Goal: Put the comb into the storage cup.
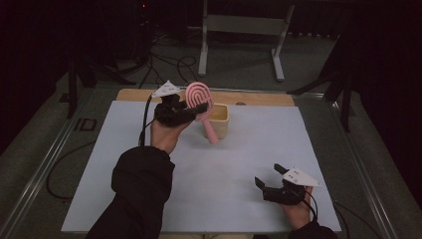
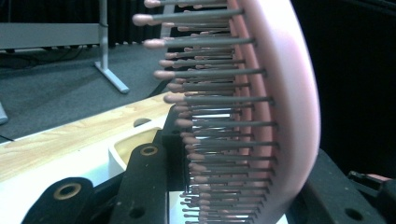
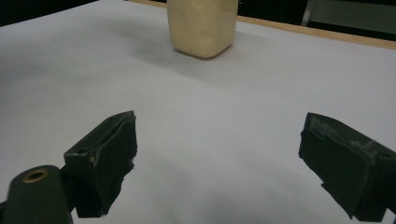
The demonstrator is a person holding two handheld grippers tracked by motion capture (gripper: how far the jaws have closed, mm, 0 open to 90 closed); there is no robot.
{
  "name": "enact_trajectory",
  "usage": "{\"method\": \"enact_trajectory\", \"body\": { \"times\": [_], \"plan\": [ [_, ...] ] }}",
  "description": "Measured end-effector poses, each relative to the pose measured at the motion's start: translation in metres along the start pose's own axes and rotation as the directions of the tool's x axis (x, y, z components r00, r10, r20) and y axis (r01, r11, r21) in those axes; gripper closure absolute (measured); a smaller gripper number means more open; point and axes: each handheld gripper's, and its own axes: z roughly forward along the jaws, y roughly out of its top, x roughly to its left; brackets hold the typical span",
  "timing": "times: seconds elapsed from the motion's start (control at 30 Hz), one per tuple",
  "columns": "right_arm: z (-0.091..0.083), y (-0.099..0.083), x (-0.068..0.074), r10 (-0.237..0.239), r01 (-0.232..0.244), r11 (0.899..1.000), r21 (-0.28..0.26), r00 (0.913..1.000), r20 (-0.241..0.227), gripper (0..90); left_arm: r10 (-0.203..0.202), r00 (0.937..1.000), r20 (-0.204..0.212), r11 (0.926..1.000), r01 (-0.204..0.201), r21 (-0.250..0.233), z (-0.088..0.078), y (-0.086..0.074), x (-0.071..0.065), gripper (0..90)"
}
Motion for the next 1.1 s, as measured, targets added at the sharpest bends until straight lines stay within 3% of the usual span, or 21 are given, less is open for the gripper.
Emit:
{"method": "enact_trajectory", "body": {
  "times": [0.43,1.1],
  "plan": [
    [0.001,0.0,0.0,0.0,0.0,1.0,0.002,1.0,-0.004,11.2,0.023,0.9996,-0.018,0.9997,-0.023,-0.001,0.005,0.013,0.0,64.6],
    [0.001,0.0,0.0,0.001,-0.001,1.0,0.005,1.0,-0.003,11.2,0.011,0.9976,-0.068,0.9999,-0.011,-0.006,0.013,0.021,0.011,64.6]
  ]
}}
